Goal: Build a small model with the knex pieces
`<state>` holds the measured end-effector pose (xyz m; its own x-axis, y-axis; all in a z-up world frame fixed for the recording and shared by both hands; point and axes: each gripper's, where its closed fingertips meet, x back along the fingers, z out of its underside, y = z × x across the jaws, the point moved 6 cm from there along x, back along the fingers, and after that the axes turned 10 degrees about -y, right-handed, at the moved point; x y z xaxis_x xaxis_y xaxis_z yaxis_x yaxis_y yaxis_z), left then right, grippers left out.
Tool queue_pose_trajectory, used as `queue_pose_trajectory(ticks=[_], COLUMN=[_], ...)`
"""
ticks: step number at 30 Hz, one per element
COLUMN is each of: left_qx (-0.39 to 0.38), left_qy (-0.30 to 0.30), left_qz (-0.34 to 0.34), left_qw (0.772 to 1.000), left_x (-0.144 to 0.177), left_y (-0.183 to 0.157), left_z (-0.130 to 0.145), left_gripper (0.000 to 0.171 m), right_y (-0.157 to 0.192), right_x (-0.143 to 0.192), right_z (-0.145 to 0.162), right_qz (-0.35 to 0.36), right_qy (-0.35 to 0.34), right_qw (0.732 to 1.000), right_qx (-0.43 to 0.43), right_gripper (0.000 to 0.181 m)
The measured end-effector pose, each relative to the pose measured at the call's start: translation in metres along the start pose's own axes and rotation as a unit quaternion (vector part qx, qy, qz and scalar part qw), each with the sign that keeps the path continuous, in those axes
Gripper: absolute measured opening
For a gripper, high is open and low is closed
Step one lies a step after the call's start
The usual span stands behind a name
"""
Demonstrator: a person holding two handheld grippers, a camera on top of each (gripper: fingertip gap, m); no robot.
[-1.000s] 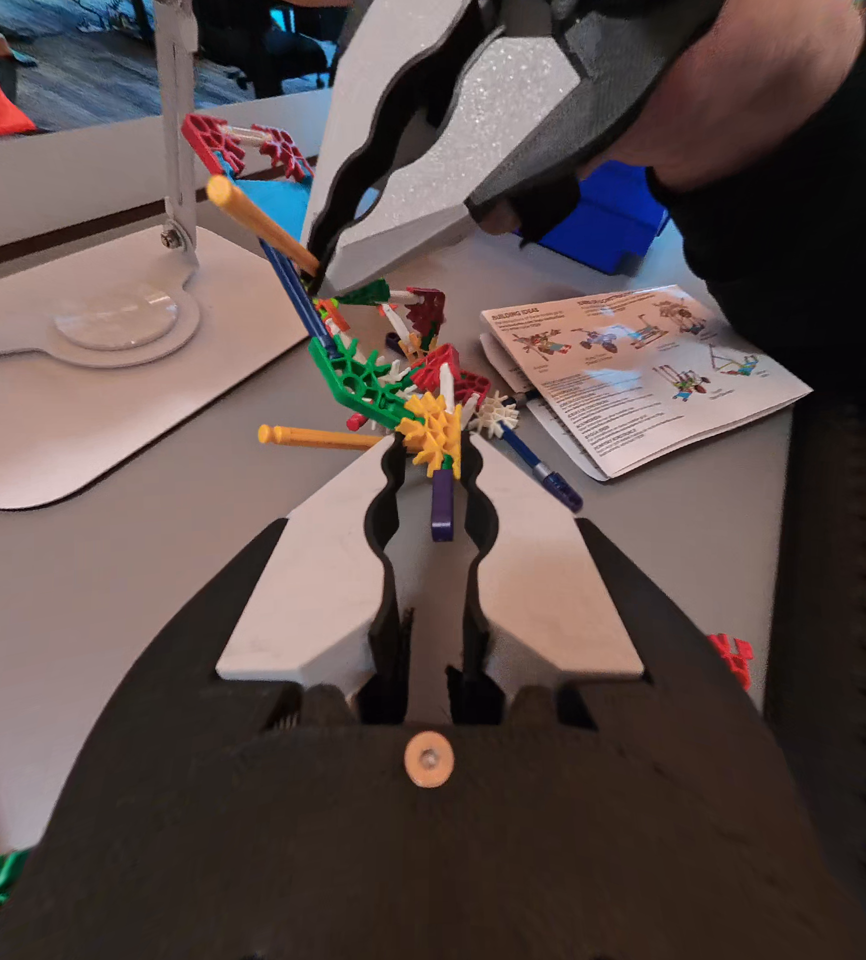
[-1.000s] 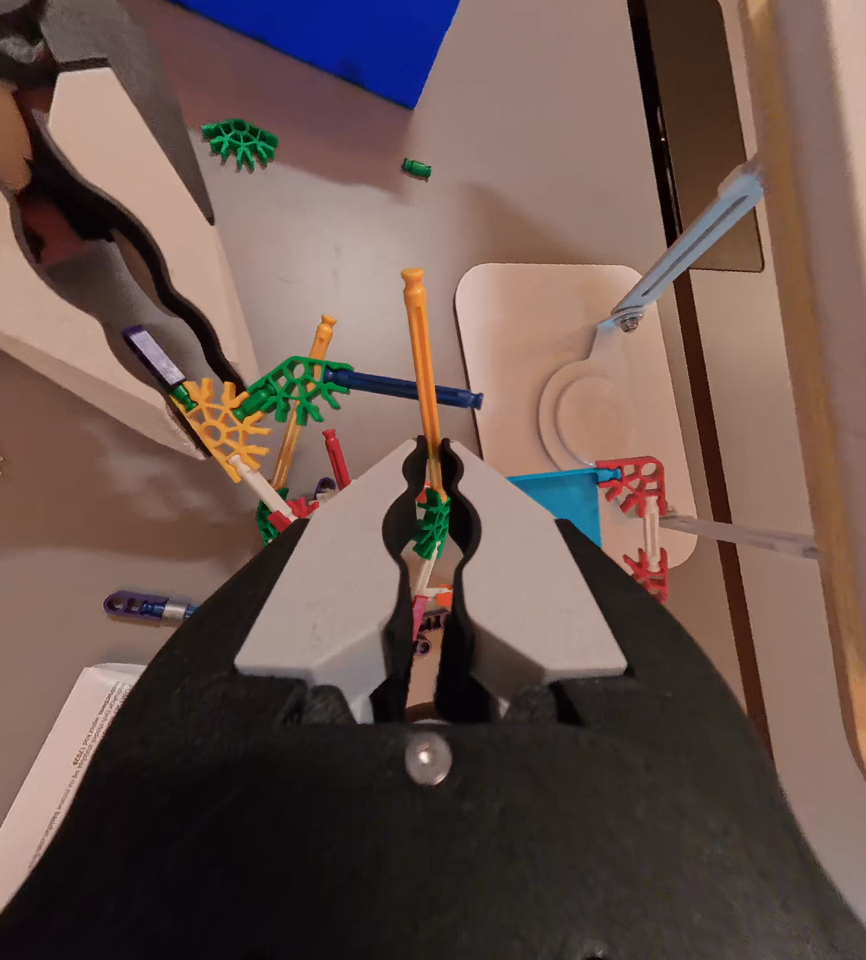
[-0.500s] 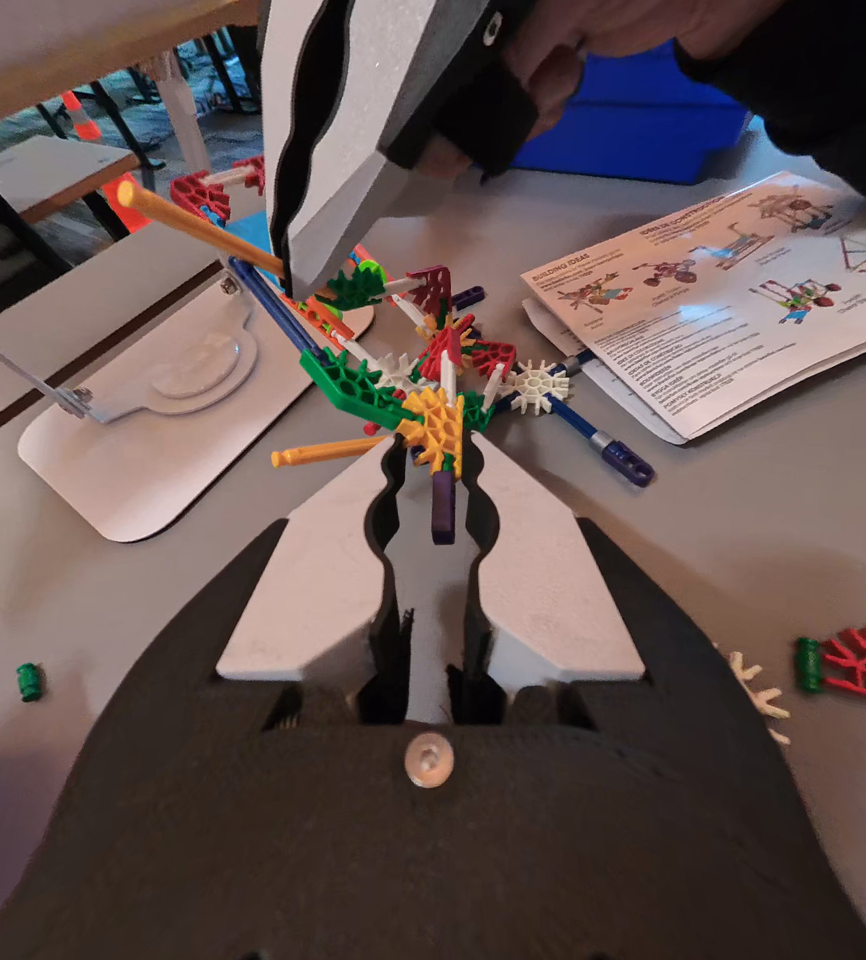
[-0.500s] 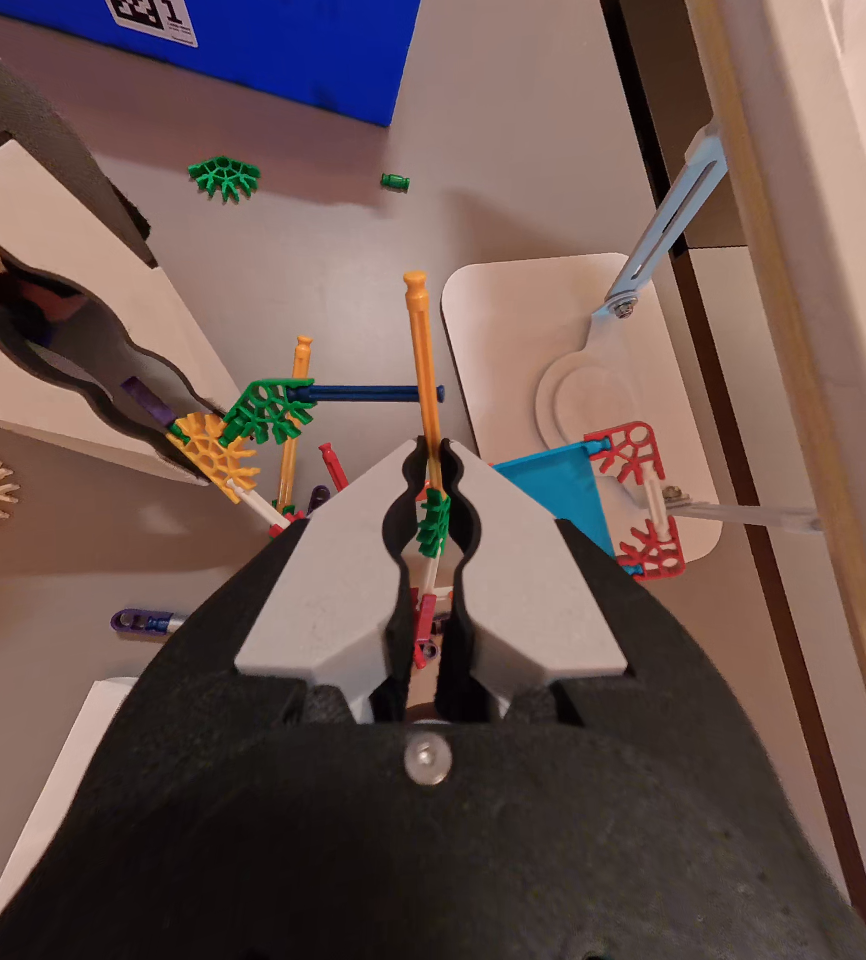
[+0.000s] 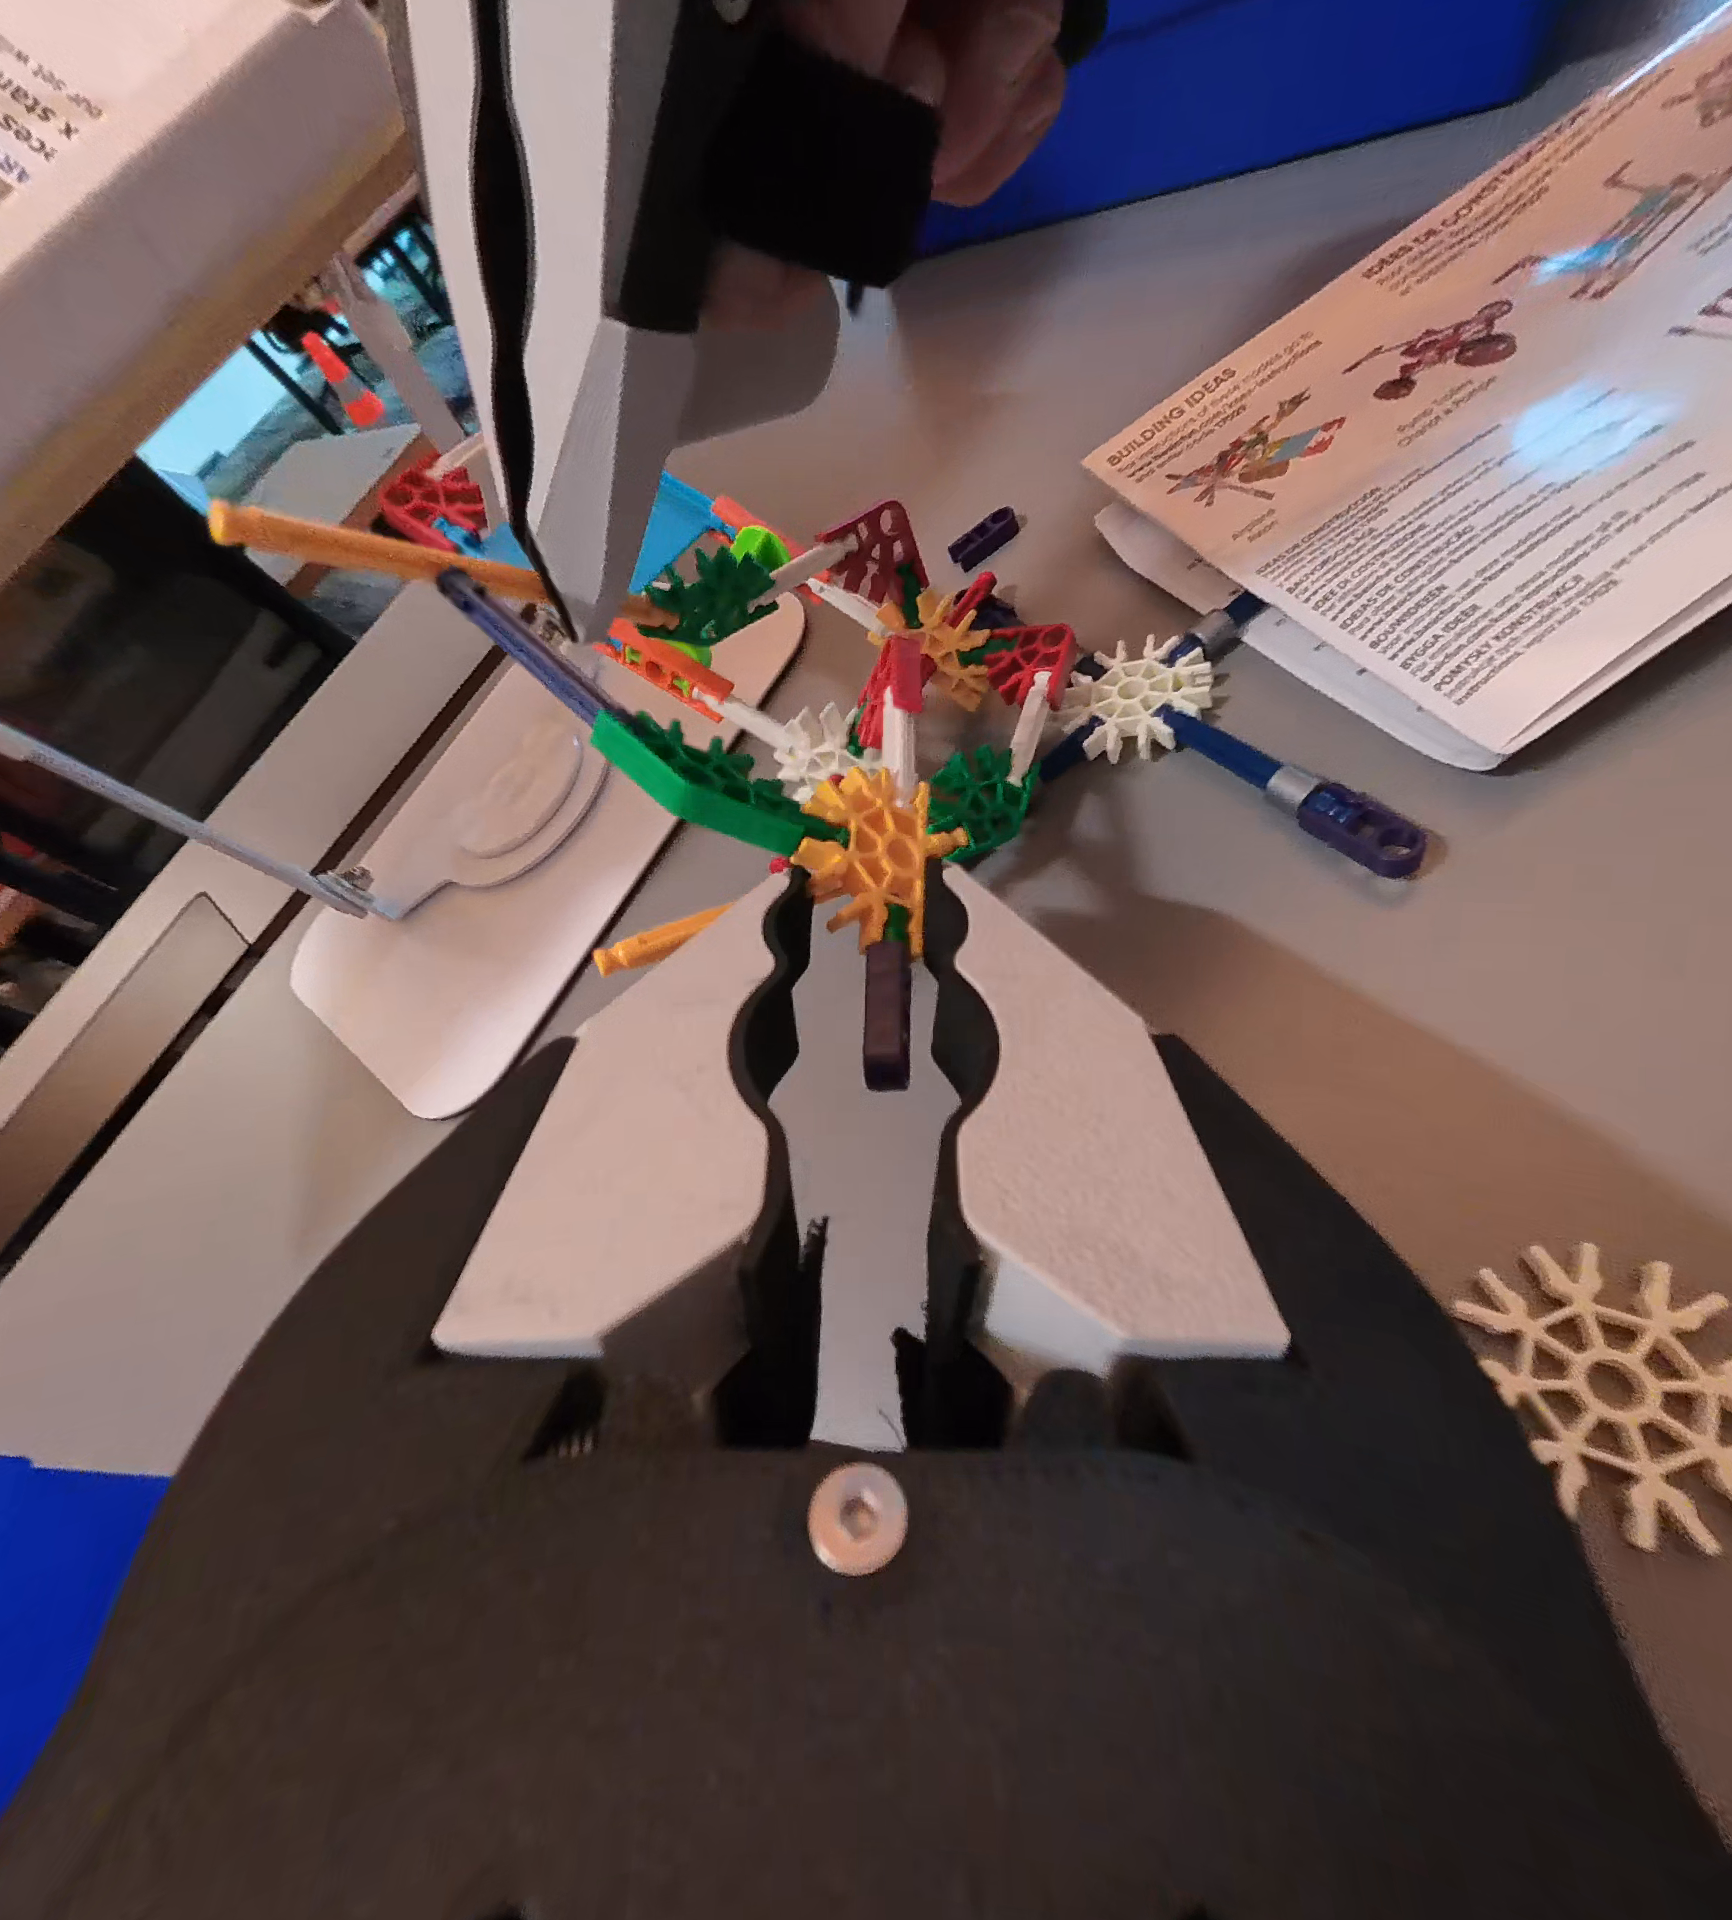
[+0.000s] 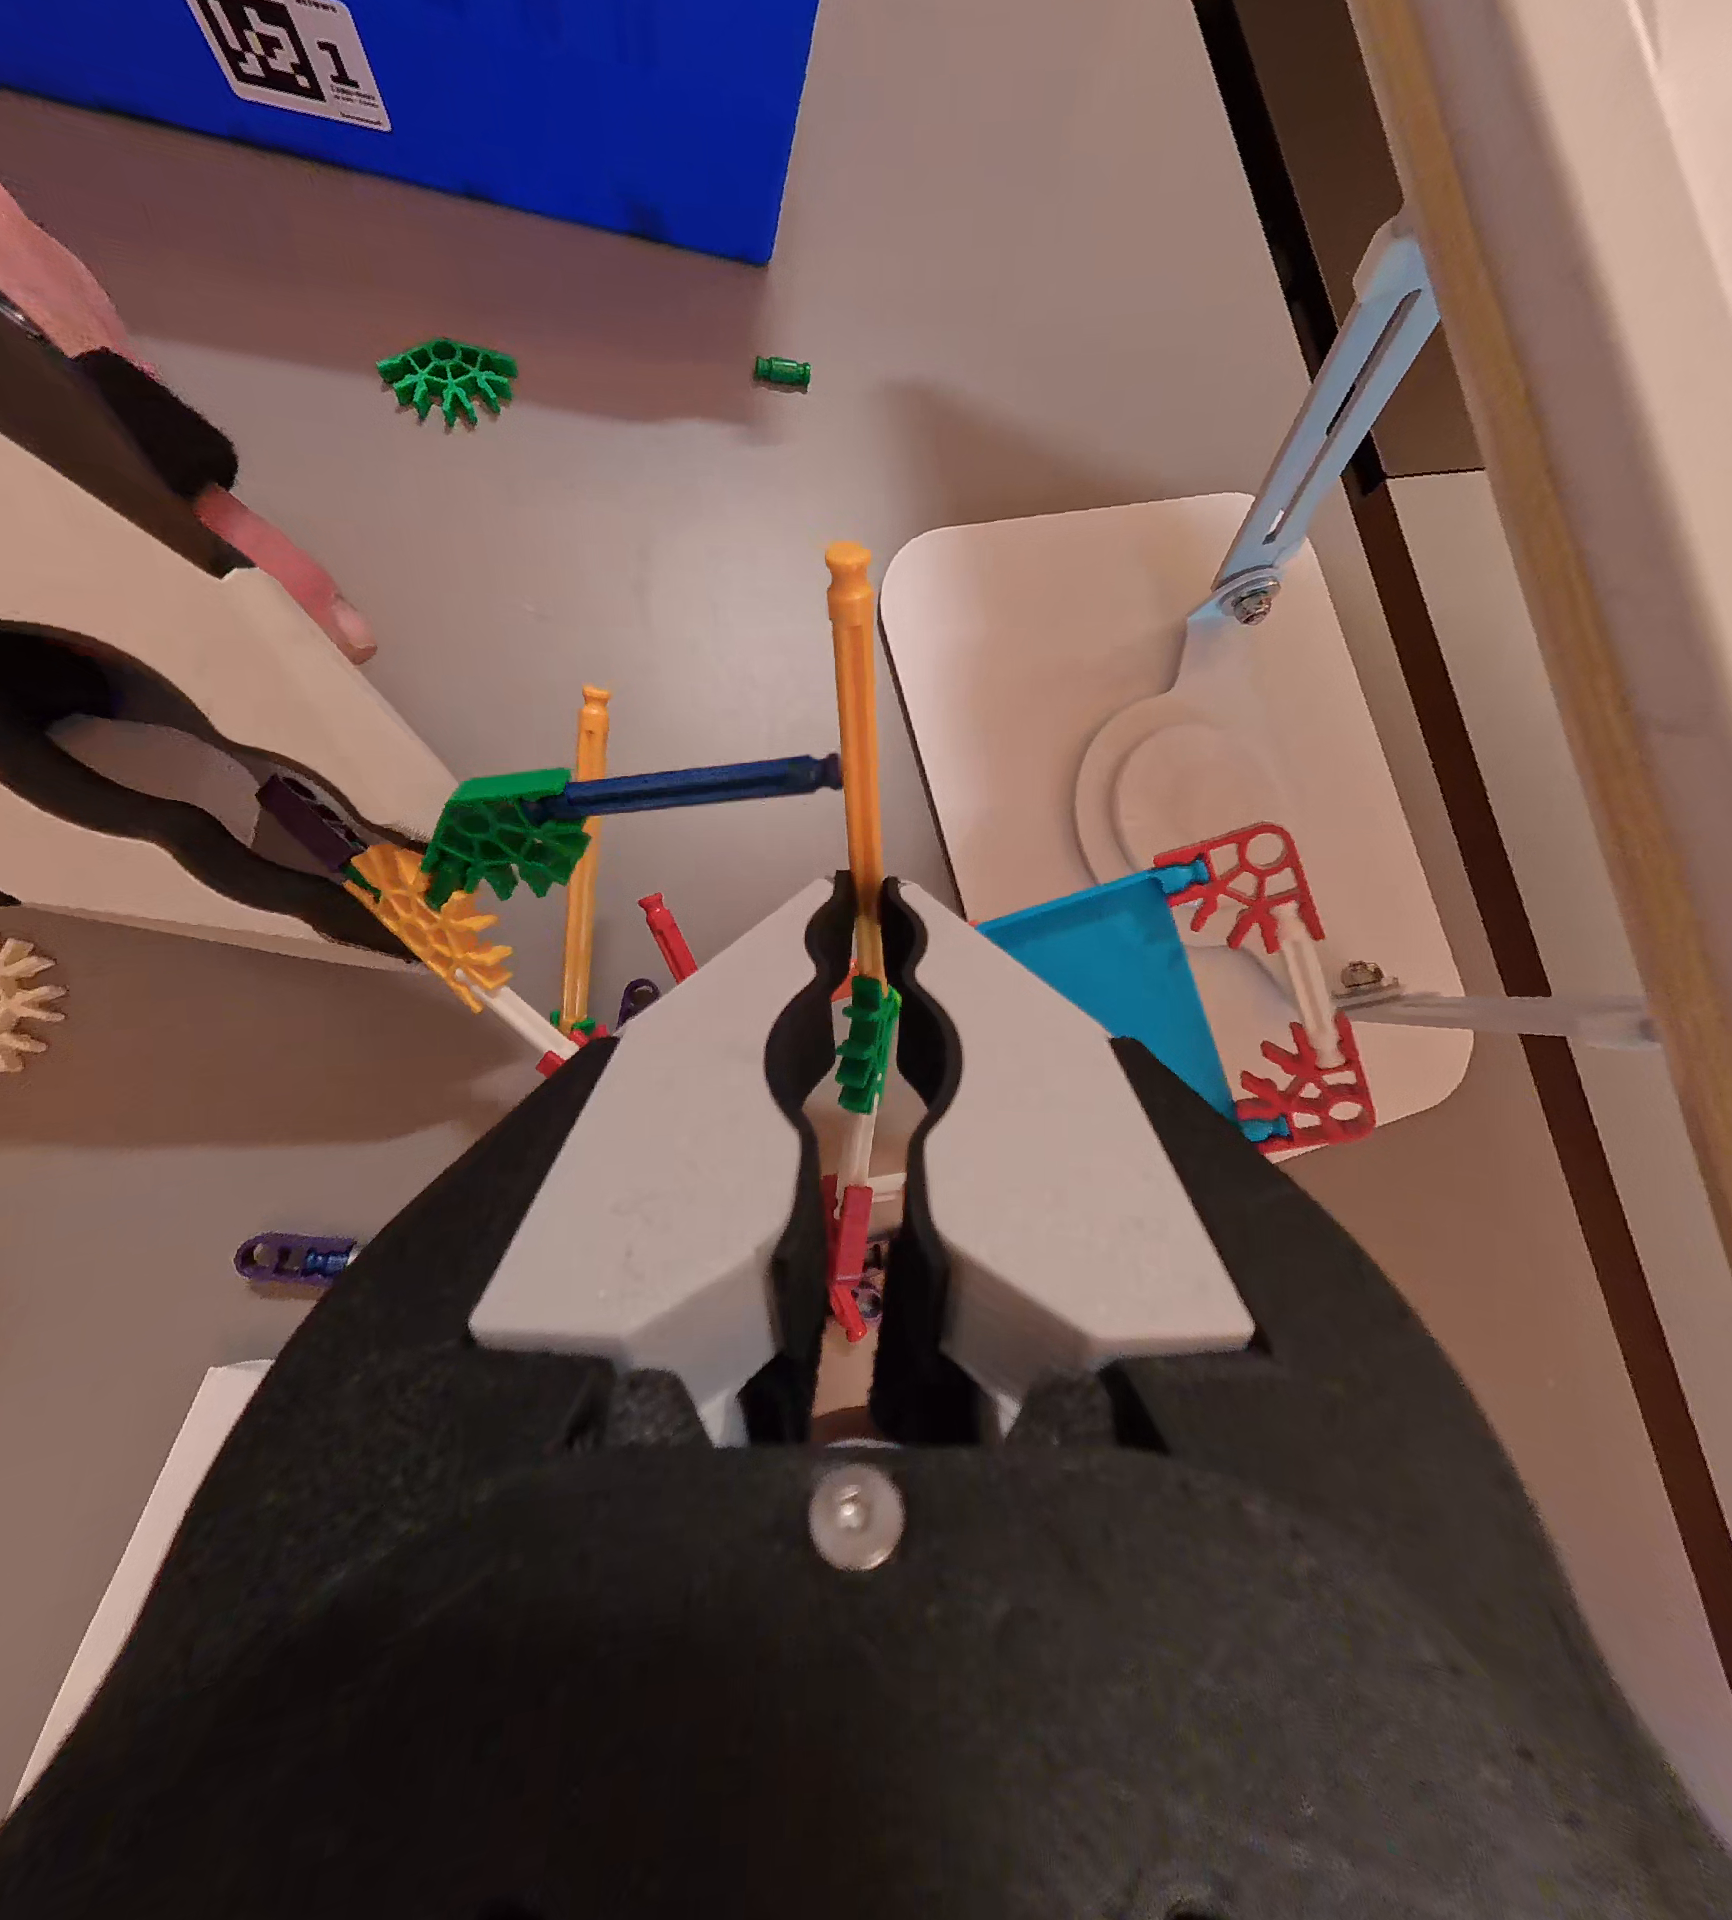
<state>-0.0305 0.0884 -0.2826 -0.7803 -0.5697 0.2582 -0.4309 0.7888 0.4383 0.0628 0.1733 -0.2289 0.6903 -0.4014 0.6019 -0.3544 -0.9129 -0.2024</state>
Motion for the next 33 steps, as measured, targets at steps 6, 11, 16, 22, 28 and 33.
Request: queue_pose_trajectory(ticks=[6, 11, 16, 22, 28, 33], left_qx=[-0.042, -0.063, -0.08, -0.091, -0.089, -0.083], left_qy=[0.004, 0.011, 0.015, 0.014, 0.016, 0.015], left_qz=[-0.007, -0.008, -0.012, -0.016, -0.001, 0.02], left_qw=[0.999, 0.998, 0.997, 0.996, 0.996, 0.996], left_x=[0.0, 0.0, 0.002, 0.005, 0.007, 0.008], left_y=[-0.003, -0.003, -0.001, 0.003, 0.008, 0.019], left_z=[-0.001, -0.001, -0.001, -0.002, -0.001, 0.001], left_gripper=[0.019, 0.019, 0.019, 0.019, 0.02, 0.02], right_y=[0.003, 0.015, 0.027, 0.037, 0.038, 0.032], right_x=[-0.002, -0.005, -0.01, -0.017, -0.025, -0.017], right_z=[0.002, 0.004, 0.006, 0.01, 0.015, 0.011], right_qz=[-0.011, -0.039, -0.06, -0.079, -0.08, -0.082], right_qy=[0.006, 0.017, 0.028, 0.038, 0.038, 0.019], right_qw=[1.0, 0.998, 0.994, 0.989, 0.989, 0.992], right_qx=[0.007, 0.049, 0.086, 0.116, 0.118, 0.095], right_gripper=[0.002, 0.003, 0.003, 0.004, 0.004, 0.024])
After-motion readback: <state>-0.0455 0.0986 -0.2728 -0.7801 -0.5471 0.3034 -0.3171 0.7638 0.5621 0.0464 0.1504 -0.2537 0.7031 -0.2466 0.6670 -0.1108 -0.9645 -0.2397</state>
